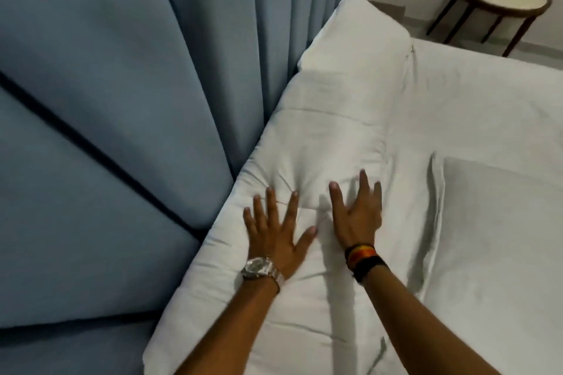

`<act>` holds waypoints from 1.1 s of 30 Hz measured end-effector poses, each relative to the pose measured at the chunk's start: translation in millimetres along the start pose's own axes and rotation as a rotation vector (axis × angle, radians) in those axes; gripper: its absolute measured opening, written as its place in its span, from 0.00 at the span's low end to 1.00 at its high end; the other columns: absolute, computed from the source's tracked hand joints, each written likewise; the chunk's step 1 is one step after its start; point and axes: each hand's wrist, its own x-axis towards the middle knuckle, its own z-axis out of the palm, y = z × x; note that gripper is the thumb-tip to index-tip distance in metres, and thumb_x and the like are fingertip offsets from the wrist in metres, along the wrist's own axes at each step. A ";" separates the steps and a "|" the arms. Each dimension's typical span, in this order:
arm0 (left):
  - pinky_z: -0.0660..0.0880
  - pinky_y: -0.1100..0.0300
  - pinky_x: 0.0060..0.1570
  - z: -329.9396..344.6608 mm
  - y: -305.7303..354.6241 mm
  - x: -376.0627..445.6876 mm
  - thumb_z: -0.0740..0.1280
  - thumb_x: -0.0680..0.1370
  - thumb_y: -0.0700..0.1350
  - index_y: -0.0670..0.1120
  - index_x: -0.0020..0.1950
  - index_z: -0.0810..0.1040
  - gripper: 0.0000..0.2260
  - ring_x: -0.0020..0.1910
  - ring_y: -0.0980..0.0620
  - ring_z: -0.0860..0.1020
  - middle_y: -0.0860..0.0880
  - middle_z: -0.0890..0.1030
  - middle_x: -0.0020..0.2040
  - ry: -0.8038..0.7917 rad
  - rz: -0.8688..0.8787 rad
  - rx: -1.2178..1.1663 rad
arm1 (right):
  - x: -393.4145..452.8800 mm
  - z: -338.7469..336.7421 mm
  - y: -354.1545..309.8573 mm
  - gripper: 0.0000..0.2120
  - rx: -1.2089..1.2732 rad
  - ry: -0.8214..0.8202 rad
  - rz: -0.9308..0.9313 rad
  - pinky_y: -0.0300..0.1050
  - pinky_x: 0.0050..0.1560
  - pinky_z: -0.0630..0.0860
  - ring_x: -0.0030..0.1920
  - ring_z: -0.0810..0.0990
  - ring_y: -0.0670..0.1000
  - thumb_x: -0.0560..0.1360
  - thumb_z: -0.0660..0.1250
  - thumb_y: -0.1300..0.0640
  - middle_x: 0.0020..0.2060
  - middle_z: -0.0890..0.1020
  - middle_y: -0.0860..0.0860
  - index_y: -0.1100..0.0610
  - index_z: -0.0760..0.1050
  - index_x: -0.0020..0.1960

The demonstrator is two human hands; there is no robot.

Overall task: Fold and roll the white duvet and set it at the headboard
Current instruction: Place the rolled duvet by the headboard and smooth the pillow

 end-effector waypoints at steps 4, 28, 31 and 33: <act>0.47 0.27 0.73 26.4 4.6 2.9 0.53 0.78 0.73 0.58 0.84 0.51 0.38 0.81 0.30 0.46 0.39 0.47 0.84 0.116 0.069 0.017 | 55.4 41.5 0.6 0.33 -0.346 -0.080 -0.150 0.73 0.75 0.37 0.83 0.39 0.57 0.81 0.52 0.29 0.84 0.42 0.51 0.34 0.46 0.82; 0.50 0.46 0.80 73.0 231.2 -98.0 0.49 0.78 0.74 0.64 0.83 0.45 0.35 0.83 0.48 0.50 0.51 0.53 0.85 -0.342 0.310 -0.177 | -78.8 -302.1 289.9 0.41 -0.286 0.123 0.345 0.70 0.78 0.46 0.83 0.49 0.56 0.74 0.52 0.23 0.84 0.51 0.54 0.39 0.53 0.83; 0.53 0.43 0.79 117.0 285.4 -106.3 0.51 0.70 0.82 0.71 0.80 0.41 0.41 0.83 0.45 0.52 0.50 0.51 0.85 -0.542 0.069 -0.298 | -83.7 -361.6 343.0 0.49 -0.087 0.111 0.556 0.68 0.79 0.49 0.83 0.49 0.57 0.65 0.56 0.18 0.84 0.48 0.54 0.33 0.50 0.82; 0.60 0.43 0.77 136.7 308.6 -113.3 0.58 0.65 0.84 0.77 0.77 0.42 0.44 0.81 0.42 0.60 0.47 0.54 0.84 -0.573 -0.099 -0.493 | -81.2 -384.8 371.0 0.49 0.053 0.050 0.619 0.63 0.80 0.55 0.83 0.52 0.58 0.66 0.65 0.20 0.84 0.50 0.53 0.28 0.46 0.80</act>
